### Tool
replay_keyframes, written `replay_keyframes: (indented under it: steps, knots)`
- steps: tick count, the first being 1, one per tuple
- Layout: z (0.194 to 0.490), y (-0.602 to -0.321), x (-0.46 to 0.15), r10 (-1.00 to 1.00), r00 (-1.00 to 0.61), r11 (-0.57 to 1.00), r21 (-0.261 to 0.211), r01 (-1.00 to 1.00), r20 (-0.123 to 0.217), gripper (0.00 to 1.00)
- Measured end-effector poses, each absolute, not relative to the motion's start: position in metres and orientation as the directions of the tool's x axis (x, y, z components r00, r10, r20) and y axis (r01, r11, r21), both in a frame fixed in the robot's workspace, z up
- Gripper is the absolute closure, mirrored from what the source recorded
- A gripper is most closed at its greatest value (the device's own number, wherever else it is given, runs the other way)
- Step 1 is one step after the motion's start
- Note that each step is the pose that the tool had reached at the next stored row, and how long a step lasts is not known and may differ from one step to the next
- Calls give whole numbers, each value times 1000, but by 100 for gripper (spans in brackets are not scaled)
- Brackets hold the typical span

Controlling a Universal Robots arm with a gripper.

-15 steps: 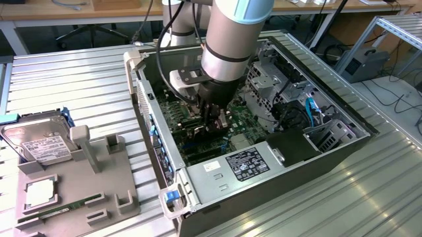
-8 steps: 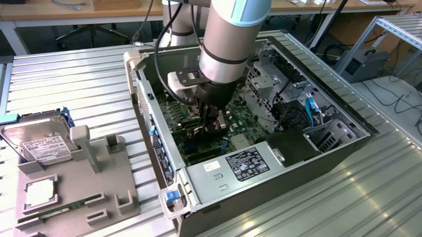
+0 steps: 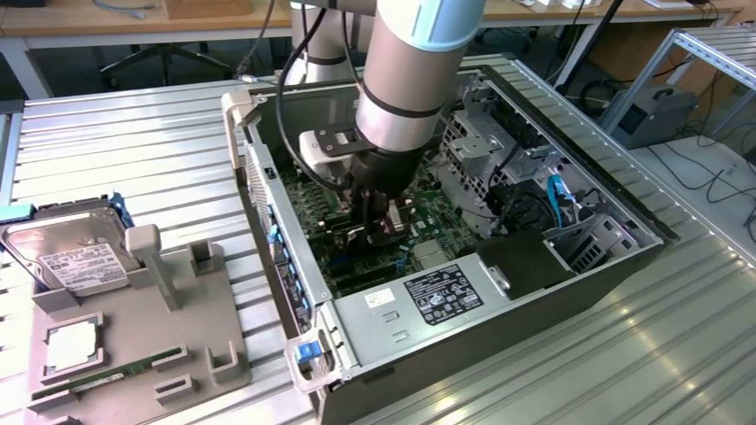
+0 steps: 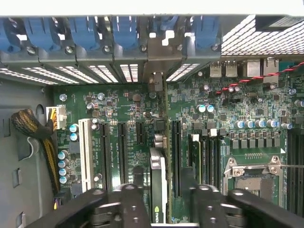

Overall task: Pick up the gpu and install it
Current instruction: 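Insert the gpu into the slot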

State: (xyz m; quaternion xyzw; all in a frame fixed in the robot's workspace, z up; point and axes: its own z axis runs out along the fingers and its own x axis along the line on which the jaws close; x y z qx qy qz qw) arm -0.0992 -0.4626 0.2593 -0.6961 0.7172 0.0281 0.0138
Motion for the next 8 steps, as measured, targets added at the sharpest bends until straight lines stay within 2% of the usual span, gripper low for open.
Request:
replay_keyframes:
  steps: [1, 2, 3, 4, 8]
  knots:
    - [259, -463, -99, -998, -30, 29, 21, -999, -59, 48]
    - [259, -463, -99, -998, -30, 29, 21, -999, -59, 48]
    - [259, -463, -99, -998, -30, 29, 21, -999, -59, 42]
    - [261, -463, -99, -998, -30, 29, 21, -999, -59, 42]
    - [299, -463, -99, -998, -30, 29, 21, -999, -59, 42]
